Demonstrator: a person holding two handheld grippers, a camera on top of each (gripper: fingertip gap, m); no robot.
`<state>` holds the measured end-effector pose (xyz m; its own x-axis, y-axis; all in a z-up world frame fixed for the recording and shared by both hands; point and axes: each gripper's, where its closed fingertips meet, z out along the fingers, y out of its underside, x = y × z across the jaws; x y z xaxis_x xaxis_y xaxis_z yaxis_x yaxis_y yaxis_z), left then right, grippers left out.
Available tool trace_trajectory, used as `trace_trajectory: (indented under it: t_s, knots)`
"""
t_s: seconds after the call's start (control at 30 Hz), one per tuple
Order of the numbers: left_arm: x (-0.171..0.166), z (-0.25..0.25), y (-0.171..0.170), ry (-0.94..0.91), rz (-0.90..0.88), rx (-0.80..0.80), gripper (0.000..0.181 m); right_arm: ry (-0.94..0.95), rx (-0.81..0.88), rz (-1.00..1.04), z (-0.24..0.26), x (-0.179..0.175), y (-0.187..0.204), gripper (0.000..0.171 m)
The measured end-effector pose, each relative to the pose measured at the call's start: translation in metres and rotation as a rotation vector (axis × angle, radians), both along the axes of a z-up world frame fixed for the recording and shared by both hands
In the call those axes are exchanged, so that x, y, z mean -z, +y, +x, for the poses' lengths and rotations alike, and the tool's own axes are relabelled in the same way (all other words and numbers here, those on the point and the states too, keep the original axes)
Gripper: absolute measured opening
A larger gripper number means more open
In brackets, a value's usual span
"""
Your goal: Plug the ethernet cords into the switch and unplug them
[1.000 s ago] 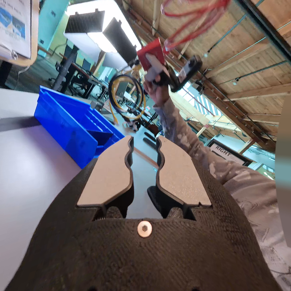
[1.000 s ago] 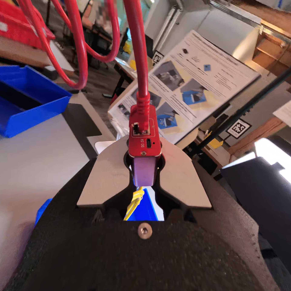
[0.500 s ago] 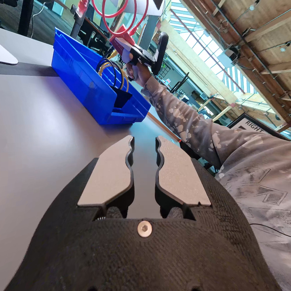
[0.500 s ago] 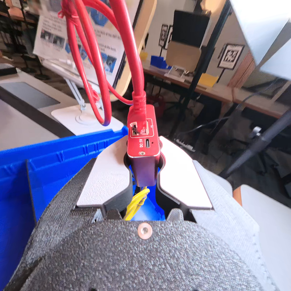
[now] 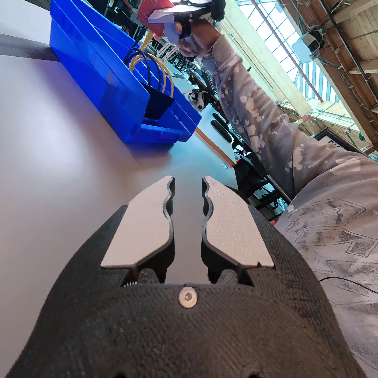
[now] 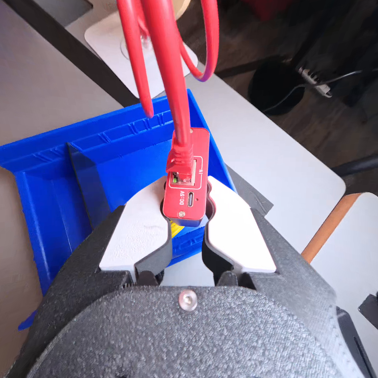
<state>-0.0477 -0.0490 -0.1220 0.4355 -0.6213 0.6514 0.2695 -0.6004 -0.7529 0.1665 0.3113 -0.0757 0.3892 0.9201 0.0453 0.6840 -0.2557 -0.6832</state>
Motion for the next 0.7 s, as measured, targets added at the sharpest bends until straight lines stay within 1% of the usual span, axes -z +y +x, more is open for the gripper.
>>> trace_trajectory:
  t_s: [0.07, 0.13, 0.23, 0.3, 0.37, 0.4, 0.47, 0.57, 0.63, 0.7]
  knots:
    - [0.002, 0.0, 0.0, 0.001, -0.006, -0.002, 0.025, -0.084, -0.016, -0.027, -0.005, 0.015, 0.002, 0.031]
    - [0.003, 0.001, 0.0, 0.004, -0.01, 0.0, 0.025, -0.175, -0.03, -0.061, -0.008, 0.037, 0.003, 0.031]
    - [0.006, 0.001, 0.0, 0.011, -0.014, 0.0, 0.025, -0.219, -0.035, -0.055, -0.016, 0.062, 0.007, 0.029]
    - [0.007, 0.0, 0.0, 0.007, -0.018, -0.001, 0.025, -0.27, -0.019, -0.02, -0.015, 0.074, 0.014, 0.031]
    - [0.008, -0.002, 0.001, 0.004, -0.024, -0.003, 0.025, -0.318, -0.017, 0.017, -0.013, 0.078, 0.018, 0.033]
    - [0.009, -0.003, 0.001, 0.004, -0.025, -0.004, 0.025, -0.33, -0.014, 0.05, -0.012, 0.075, 0.02, 0.033]
    - [0.011, -0.005, 0.002, 0.007, -0.025, -0.005, 0.025, -0.299, 0.002, 0.108, -0.014, 0.06, 0.021, 0.043]
    - [0.011, -0.007, 0.003, 0.016, -0.011, -0.013, 0.025, -0.212, 0.048, 0.164, -0.013, 0.028, 0.019, 0.049]
    - [0.009, -0.01, 0.004, 0.032, 0.011, -0.03, 0.026, -0.131, 0.06, 0.212, -0.012, 0.003, 0.007, 0.05]
    - [0.007, -0.015, 0.005, 0.069, 0.041, -0.059, 0.026, -0.067, 0.031, 0.244, -0.016, -0.016, -0.021, 0.052]
